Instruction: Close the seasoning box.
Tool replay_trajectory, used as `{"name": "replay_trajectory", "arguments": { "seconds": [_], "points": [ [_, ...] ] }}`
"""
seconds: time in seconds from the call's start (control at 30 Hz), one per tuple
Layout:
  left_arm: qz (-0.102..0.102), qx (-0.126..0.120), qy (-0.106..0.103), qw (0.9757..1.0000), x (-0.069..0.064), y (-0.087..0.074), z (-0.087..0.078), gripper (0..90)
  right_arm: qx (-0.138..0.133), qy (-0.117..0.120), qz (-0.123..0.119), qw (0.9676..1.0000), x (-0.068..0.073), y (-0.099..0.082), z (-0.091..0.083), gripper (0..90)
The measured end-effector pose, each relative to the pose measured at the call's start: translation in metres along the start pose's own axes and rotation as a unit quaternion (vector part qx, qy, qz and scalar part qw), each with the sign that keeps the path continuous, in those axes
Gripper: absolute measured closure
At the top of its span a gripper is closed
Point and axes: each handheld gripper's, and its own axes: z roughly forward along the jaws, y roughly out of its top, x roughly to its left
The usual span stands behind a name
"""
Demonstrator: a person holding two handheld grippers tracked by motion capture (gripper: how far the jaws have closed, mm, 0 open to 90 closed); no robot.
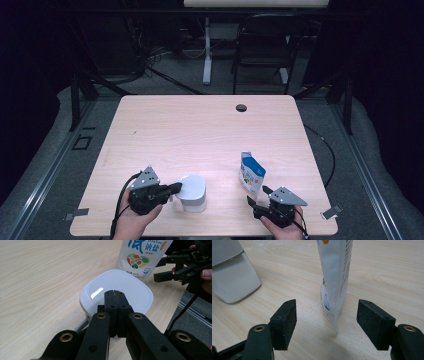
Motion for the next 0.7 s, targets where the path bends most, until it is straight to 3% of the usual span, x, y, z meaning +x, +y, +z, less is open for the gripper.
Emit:
{"name": "replay_trajectory", "arguments": {
  "seconds": [0.43,0.7],
  "points": [
    [-0.001,-0.003,0.014,0.9999,0.008,-0.001,-0.012,90.0,0.002,0.001,-0.003,1.0000,0.001,0.000,0.001,32.2],
    [-0.022,-0.013,0.039,0.9989,0.025,-0.013,-0.028,89.3,0.005,0.000,-0.007,1.0000,0.001,0.000,0.000,32.2]
  ]
}}
